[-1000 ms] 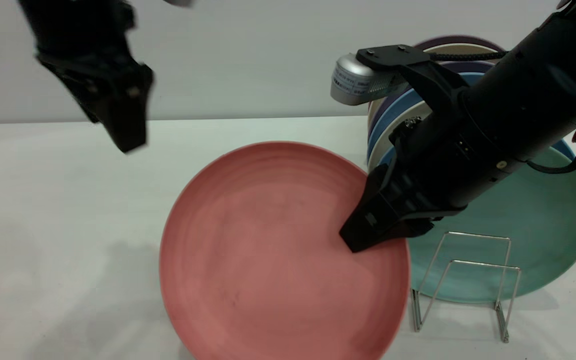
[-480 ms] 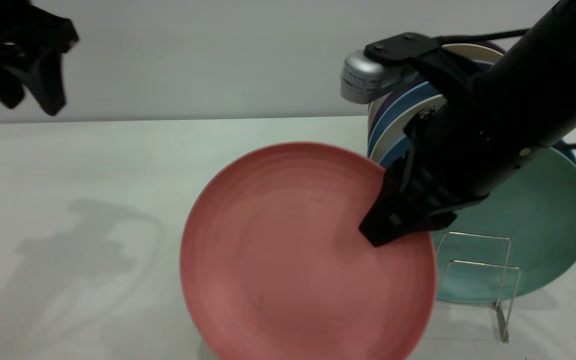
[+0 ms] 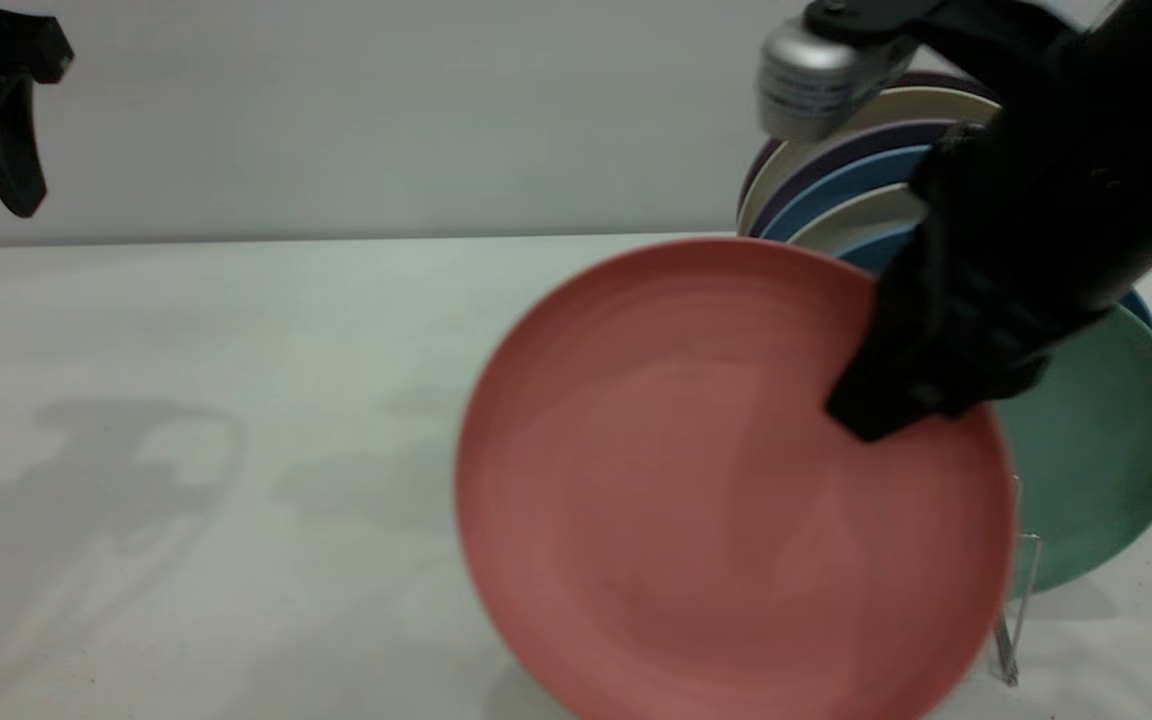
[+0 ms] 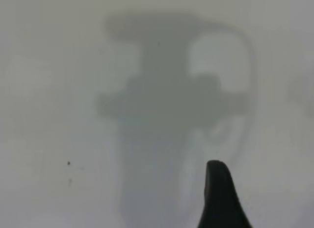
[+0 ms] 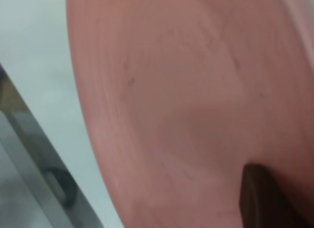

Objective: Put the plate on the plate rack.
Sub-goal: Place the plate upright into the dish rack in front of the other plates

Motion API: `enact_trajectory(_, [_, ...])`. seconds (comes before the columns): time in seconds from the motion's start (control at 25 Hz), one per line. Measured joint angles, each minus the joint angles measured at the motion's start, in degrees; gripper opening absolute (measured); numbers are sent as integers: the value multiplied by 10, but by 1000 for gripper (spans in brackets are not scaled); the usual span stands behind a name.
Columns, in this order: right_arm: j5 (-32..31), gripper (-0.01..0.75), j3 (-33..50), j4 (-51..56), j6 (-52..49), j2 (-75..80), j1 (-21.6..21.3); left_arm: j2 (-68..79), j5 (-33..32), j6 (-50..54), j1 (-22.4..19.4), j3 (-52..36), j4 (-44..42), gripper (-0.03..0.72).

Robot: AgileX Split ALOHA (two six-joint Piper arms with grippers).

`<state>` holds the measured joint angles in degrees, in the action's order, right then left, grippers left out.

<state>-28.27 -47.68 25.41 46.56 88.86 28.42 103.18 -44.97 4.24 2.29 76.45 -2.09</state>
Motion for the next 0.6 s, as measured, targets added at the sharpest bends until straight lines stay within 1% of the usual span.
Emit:
enact_trajectory(0.16, [-32, 81, 0, -117, -82, -27, 0, 0, 15, 0, 0, 0, 1, 487])
enact_trajectory(0.28, [-43, 81, 0, -186, -138, -40, 0, 0, 27, 0, 0, 0, 1, 487])
enact_trajectory(0.52, [-68, 81, 0, -278, -209, -72, 1, 0, 39, 0, 0, 0, 1, 487])
enact_trajectory(0.6, [-80, 81, 0, -313, -226, -84, 7, 0, 41, 0, 0, 0, 1, 487])
